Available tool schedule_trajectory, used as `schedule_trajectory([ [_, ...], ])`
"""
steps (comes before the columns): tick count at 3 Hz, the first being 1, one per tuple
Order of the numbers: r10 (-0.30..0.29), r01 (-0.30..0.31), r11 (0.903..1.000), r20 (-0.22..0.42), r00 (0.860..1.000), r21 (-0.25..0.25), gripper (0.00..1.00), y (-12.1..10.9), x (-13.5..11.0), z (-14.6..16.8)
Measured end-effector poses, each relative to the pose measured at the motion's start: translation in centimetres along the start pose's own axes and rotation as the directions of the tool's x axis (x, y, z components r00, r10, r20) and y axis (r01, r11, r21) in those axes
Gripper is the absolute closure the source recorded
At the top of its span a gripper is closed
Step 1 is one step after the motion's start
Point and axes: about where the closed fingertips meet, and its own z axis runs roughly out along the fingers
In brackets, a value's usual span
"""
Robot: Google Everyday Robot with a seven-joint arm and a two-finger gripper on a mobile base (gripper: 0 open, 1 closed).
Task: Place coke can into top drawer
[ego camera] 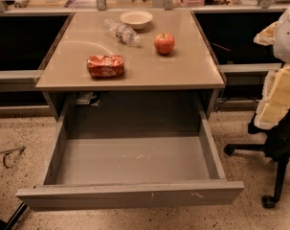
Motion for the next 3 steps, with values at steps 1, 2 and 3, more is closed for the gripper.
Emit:
schedule_trajectory([
  [1,0.0,0.0,1.0,0.0,1.0,0.0,0.0,0.0,0.0,0.0],
  [2,-0.048,0.048,0.9988,0.045,0.998,-0.006,0.0,-0.9,-2.1,2.0],
  [3,-0.141,0.144,0.9894,0.129,0.982,-0.017,0.0,-2.6,-6.6,4.6],
])
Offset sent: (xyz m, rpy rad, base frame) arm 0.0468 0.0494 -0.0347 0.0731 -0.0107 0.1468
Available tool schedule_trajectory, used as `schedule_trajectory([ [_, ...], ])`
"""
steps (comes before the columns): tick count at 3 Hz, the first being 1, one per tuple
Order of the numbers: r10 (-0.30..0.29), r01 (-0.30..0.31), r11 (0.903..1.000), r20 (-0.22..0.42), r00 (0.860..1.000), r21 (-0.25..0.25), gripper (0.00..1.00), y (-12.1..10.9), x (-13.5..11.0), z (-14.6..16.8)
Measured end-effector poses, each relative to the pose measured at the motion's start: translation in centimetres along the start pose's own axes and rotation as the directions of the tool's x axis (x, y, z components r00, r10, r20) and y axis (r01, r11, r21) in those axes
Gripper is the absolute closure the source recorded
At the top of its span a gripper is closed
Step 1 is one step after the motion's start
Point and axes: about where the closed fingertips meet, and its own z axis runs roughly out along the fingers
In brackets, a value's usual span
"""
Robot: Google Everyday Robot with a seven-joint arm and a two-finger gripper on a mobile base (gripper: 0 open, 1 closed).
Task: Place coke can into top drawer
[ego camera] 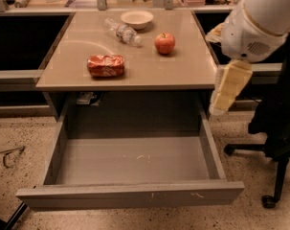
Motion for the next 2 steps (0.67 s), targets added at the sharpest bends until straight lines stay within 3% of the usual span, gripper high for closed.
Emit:
schedule_trajectory([
  [1,-0.106,0.111,0.9926,0.107,0.989,-0.048,0.0,-1.42,-4.78,3.36],
  [2,-0.106,0.112,0.9926,0.108,0.989,-0.048,0.0,-1.42,-4.8,3.36],
])
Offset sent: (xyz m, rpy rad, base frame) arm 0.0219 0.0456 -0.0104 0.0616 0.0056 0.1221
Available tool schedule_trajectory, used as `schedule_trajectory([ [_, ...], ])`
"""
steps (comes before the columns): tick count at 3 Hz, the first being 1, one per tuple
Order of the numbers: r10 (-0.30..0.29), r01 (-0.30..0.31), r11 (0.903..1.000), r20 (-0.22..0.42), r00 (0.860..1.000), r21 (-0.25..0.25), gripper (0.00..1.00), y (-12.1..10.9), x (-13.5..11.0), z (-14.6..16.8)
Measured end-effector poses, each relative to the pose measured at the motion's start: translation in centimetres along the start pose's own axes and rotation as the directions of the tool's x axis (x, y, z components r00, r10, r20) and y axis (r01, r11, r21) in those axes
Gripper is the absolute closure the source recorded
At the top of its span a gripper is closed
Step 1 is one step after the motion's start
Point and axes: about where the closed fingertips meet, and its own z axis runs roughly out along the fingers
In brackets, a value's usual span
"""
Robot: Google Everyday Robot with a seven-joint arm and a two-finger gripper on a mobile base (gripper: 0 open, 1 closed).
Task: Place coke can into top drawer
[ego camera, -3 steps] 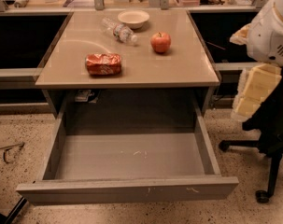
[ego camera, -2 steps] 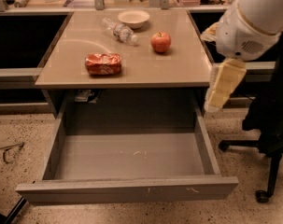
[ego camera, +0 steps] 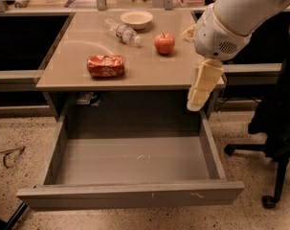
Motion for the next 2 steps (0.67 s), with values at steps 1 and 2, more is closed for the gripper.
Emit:
schedule_trajectory([
  [1,-0.095,0.097,0.9951,0.087,0.992,-0.016,0.0,-1.2,-3.8,3.3],
  [2,-0.219,0.23,0.9727,0.222,0.95,-0.028,0.0,-2.5,-10.9,7.1],
])
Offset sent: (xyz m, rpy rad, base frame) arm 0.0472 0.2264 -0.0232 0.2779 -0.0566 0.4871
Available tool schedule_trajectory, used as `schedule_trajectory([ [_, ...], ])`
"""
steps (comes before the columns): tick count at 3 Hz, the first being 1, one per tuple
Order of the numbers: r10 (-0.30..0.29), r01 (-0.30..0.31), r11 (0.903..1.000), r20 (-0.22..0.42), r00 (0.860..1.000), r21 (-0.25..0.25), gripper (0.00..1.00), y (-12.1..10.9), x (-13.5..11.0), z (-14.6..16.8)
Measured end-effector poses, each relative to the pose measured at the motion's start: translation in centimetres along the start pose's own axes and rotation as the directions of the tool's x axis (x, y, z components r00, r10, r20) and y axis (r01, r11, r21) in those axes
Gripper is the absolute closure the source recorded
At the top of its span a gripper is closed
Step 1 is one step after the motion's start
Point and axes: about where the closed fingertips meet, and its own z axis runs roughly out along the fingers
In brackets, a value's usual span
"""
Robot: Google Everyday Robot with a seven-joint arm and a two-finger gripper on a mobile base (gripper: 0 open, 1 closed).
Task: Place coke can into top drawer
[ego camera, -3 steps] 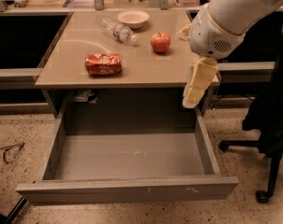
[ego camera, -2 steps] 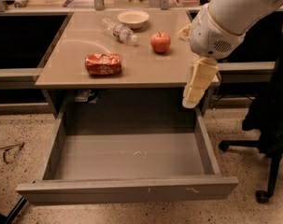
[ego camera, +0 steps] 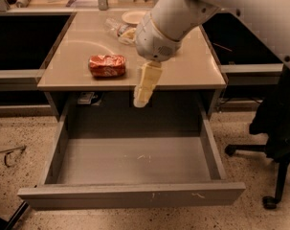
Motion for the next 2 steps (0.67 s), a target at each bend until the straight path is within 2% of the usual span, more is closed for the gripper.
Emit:
schedule_trajectory([
  [1,-0.107,0.111,0.9932,0.125,0.986,-0.032,0.0,-3.17,-6.28,5.43],
  [2,-0.107,0.111,0.9932,0.125,0.986,-0.033,0.0,-3.17,-6.28,5.43],
])
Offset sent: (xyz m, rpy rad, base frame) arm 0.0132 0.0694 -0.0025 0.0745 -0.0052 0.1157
